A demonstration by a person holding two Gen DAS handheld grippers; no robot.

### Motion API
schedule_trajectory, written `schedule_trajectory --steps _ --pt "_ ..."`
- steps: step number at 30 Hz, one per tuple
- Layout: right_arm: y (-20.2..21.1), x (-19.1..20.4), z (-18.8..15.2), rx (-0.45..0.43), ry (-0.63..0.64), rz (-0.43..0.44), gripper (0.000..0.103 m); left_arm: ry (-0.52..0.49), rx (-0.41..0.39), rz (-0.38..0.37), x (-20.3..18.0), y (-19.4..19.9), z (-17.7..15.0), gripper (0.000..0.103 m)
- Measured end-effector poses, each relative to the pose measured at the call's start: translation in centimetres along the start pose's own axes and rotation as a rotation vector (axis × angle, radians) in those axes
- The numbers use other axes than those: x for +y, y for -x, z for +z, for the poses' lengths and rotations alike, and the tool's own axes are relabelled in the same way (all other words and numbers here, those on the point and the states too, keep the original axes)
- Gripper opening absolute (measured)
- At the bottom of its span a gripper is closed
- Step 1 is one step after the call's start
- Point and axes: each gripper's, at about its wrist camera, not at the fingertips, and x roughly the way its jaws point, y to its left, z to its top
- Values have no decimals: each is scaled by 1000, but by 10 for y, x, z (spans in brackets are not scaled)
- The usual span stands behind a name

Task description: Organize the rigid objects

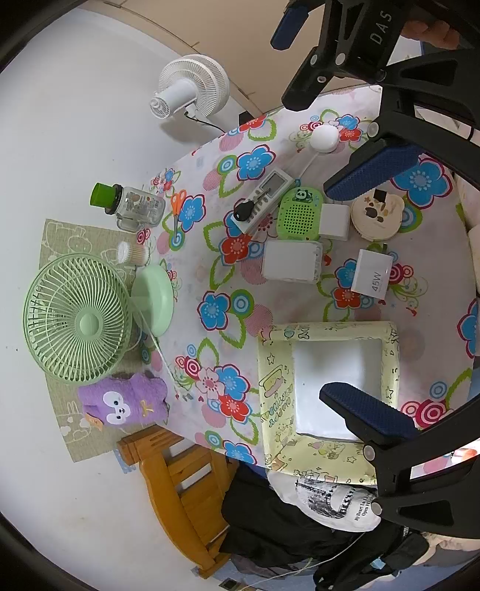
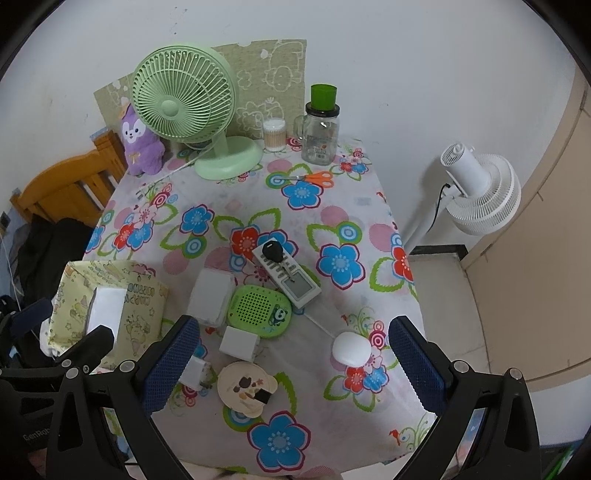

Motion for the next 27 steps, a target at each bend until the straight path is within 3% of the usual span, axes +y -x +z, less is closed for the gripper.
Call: schedule_trajectory --steps 27 --pt "-49 -15 6 65 74 67 103 10 101 -17 -26 -62 -6 100"
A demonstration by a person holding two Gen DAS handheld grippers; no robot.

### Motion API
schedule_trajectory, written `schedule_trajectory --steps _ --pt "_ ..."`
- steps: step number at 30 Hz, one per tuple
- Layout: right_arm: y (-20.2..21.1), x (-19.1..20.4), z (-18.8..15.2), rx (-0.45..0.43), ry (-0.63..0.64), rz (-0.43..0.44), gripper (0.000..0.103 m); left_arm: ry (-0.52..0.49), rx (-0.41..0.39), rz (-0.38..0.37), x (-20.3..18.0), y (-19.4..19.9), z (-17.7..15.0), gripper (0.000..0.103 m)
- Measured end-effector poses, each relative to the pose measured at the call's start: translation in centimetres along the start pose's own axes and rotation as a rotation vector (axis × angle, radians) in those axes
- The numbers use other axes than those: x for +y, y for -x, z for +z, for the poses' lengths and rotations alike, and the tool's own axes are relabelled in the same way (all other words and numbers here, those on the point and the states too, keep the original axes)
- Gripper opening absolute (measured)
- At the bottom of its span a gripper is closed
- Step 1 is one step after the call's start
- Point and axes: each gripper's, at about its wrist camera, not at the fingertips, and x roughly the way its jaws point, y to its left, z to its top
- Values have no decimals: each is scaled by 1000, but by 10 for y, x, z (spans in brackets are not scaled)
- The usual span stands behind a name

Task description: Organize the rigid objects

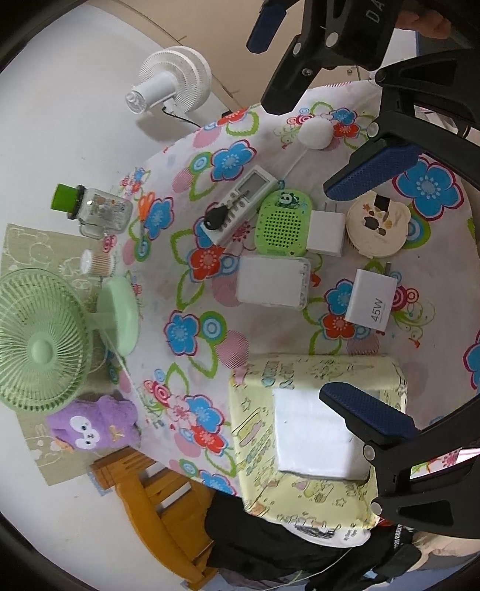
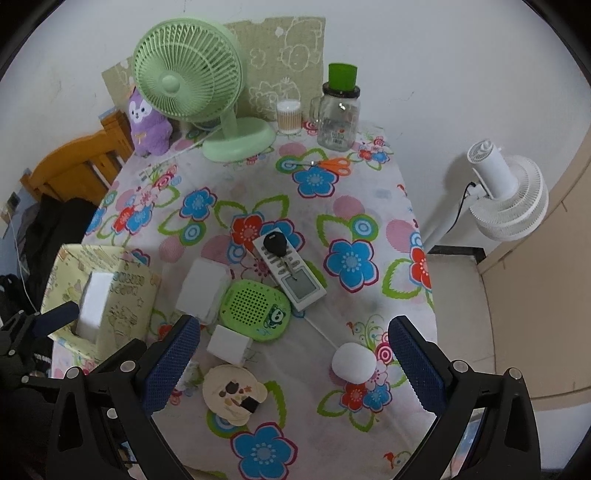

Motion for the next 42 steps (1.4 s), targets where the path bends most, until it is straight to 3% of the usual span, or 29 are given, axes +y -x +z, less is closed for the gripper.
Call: schedule_trajectory --steps 21,27,32,38,42 --pt "-74 11 -17 110 86 64 102 77 131 23 1 -70 -28 99" --pt "-87 14 -26 141 98 64 102 26 106 60 -9 -76 -31 99" --pt "-93 14 -32 156 92 68 101 52 115 19 -13 -76 -33 98" --pt "-101 14 -38 178 94 60 101 55 126 39 -20 -81 -41 97" --pt "-107 16 -41 190 103 65 101 128 156 -5 -19 -87 -48 97"
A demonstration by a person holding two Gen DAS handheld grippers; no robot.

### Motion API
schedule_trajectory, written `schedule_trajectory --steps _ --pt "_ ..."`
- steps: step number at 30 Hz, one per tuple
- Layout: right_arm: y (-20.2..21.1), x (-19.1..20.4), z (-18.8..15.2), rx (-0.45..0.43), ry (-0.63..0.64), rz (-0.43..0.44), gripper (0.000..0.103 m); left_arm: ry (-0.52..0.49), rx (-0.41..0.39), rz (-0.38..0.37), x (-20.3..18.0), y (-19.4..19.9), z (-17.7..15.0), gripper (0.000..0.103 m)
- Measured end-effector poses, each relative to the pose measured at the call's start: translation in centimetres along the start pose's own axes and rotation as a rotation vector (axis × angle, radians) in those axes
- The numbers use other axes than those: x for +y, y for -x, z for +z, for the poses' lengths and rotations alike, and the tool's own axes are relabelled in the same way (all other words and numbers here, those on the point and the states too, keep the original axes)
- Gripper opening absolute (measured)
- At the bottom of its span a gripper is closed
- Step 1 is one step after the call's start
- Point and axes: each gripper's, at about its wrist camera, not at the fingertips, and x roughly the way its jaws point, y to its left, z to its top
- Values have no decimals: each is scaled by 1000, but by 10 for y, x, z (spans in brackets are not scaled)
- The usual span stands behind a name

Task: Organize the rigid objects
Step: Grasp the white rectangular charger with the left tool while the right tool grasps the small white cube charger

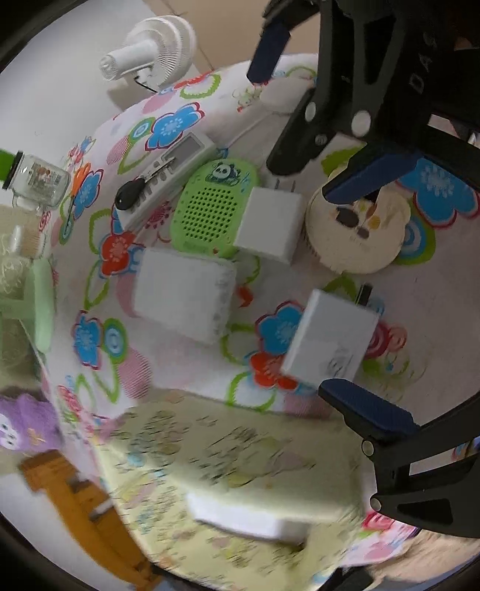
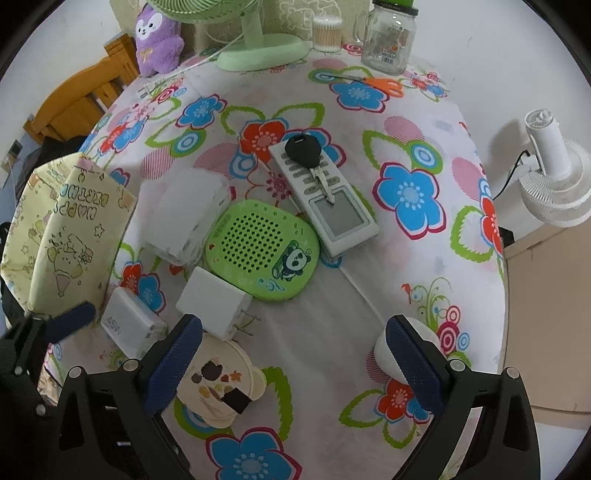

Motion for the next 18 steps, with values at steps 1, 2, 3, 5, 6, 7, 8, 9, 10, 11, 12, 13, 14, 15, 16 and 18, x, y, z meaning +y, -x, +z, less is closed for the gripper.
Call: schedule_trajectory --steps 1,2,3,5,6,7,8,9,10,11,12,13,14,15,16,18 --pt "-1 1 0 1 3 1 101 4 2 4 -1 -2 -1 97" --pt "-3 2 -1 3 9 2 101 2 3 17 -1 -5 -2 97" --pt "-5 2 0 5 13 2 101 -2 2 35 -1 -8 -4 97" --pt "-9 5 -1 12 22 3 101 -3 -8 62 1 -9 -5 97" --pt "-10 6 0 14 26 6 101 1 -16 75 2 -10 -5 96" --pt "-13 8 0 16 33 13 100 6 -25 81 4 -10 -6 96" --pt "-14 10 0 18 38 19 100 13 -29 87 5 -10 -6 96" --pt "-16 12 1 21 47 39 100 22 -34 93 7 -10 -6 96" --pt "-18 16 1 23 57 47 100 31 -30 94 9 -11 -7 96" --pt "-20 19 1 26 66 53 100 42 -25 100 12 -14 -8 96" --pt "-22 22 2 27 74 57 100 50 -19 103 15 -15 -9 96" --pt "-25 26 2 29 85 62 100 56 -13 106 17 -17 -10 96" --pt "-27 30 3 30 94 65 99 63 -7 111 20 -19 -10 96" --pt "-29 32 3 32 100 65 98 72 -4 117 24 -21 -10 96" --pt "-31 36 4 36 111 71 93 80 -4 120 27 -22 -10 95" --pt "-36 40 5 44 121 74 90 97 -3 106 32 -24 -8 93"
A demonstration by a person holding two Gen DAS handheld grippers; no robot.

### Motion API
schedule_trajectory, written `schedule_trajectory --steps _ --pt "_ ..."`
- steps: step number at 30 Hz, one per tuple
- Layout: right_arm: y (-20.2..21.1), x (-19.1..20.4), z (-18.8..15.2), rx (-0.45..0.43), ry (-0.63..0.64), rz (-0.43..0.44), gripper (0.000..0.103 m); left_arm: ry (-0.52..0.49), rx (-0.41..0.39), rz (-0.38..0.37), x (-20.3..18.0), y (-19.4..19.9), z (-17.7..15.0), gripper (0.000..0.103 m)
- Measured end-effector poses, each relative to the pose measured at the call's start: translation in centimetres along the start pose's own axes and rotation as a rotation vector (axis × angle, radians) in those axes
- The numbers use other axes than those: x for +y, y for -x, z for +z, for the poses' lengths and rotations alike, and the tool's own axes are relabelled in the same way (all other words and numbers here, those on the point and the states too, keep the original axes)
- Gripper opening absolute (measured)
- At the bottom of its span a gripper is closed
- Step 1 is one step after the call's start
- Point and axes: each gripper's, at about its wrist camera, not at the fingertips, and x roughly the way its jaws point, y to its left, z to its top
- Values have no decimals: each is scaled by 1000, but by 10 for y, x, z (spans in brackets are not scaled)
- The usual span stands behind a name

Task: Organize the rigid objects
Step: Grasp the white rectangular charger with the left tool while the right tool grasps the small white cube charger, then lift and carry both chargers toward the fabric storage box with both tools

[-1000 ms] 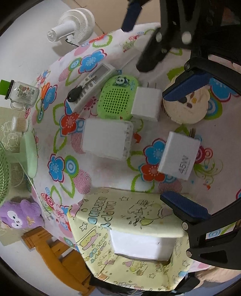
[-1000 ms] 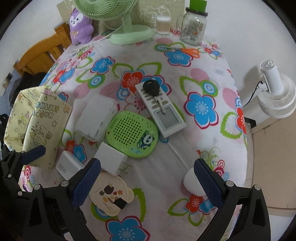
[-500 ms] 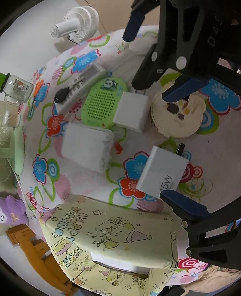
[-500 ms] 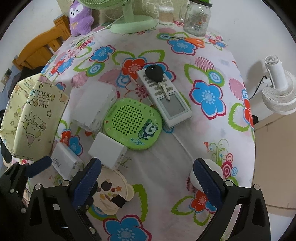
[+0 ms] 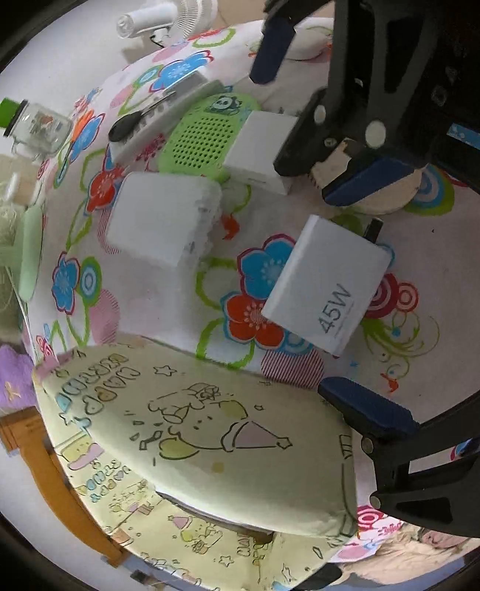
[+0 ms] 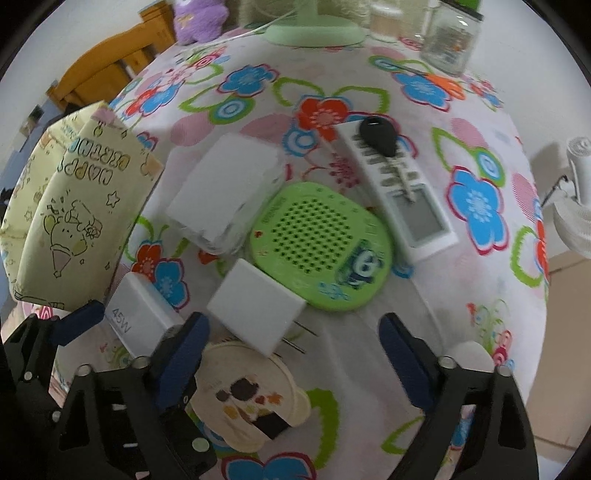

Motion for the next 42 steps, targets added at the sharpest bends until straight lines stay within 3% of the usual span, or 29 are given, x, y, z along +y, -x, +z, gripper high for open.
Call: schedule_trajectory --steps 7,11,12,19,29,42 --pt "-7 9 4 -10 21 9 80 -7 -7 1 -1 -6 5 91" --pt "-6 13 5 -25 44 19 63 -14 -1 5 -1 -9 6 85" --pt "-6 13 5 -26 42 21 63 -13 4 -8 -2 -11 8 80" --pt "-4 3 2 -19 7 35 63 -33 -3 -7 -12 -12 13 72" --pt "9 -15 -9 -22 -54 13 63 -98 -8 -4 -38 -13 17 72" --pt "35 -32 -13 -65 -96 -29 63 -136 -50 -23 -49 20 14 72"
